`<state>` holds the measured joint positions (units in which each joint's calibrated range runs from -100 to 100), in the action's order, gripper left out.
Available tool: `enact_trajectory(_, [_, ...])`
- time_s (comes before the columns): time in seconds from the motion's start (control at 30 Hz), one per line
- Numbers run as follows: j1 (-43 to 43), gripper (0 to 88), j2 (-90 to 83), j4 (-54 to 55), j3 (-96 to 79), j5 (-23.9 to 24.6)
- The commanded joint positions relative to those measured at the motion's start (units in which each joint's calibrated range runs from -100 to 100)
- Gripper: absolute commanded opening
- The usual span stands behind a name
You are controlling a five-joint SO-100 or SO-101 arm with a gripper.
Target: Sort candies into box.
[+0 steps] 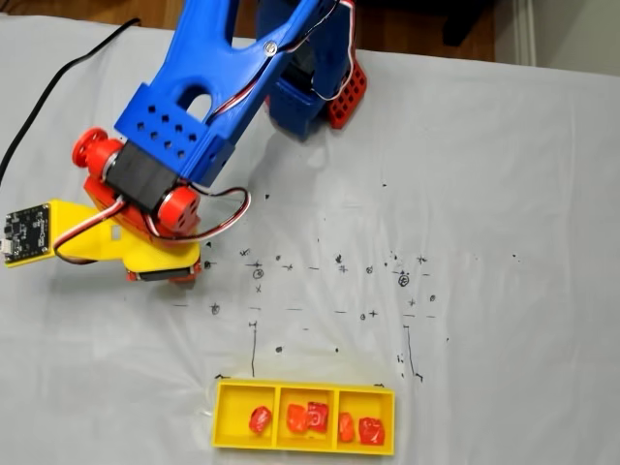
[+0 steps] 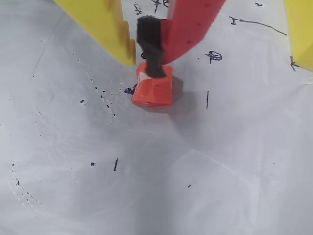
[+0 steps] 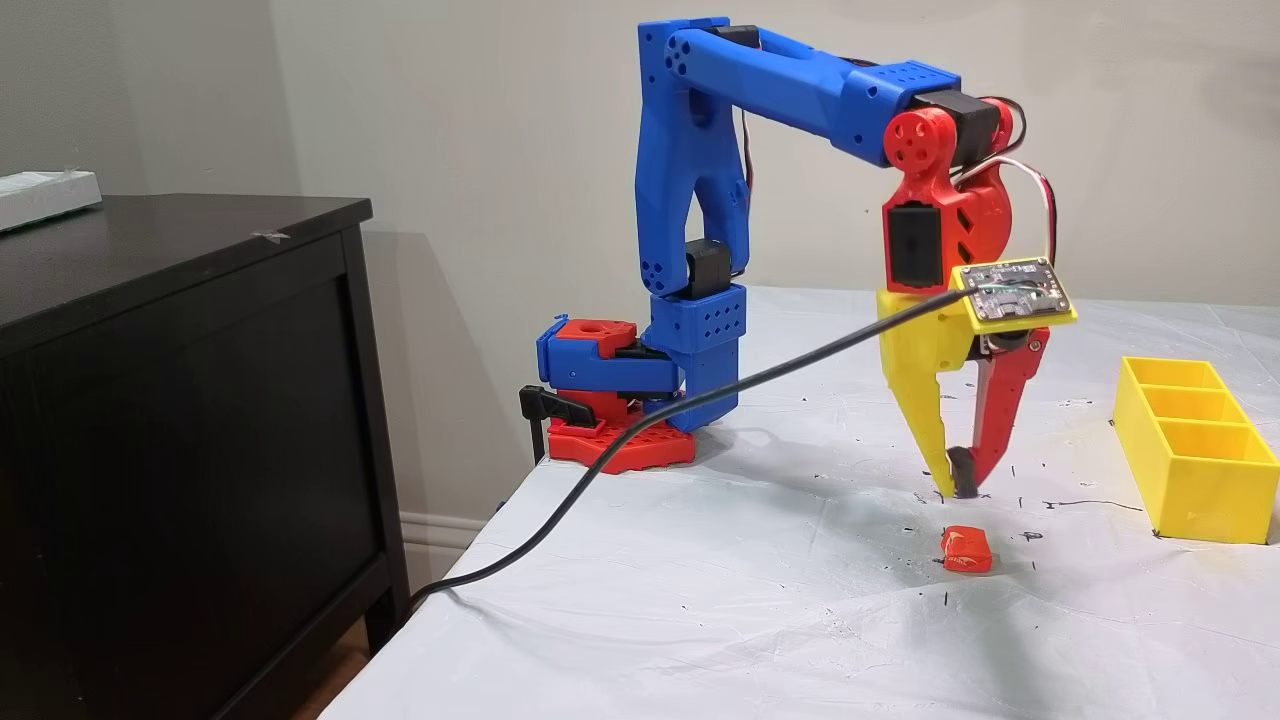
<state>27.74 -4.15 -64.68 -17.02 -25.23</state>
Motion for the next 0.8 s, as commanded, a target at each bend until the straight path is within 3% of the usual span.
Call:
enact_trajectory(0.0, [1.06,28.6,0.24,-0.03,1.50,-0.20])
enact_trajectory(0.37, [2.24,30.1,1.77,2.01,-0.96,-2.39])
enact_trajectory(0.77, [0.07,28.3,6.27,5.45,-1.87,-1.07])
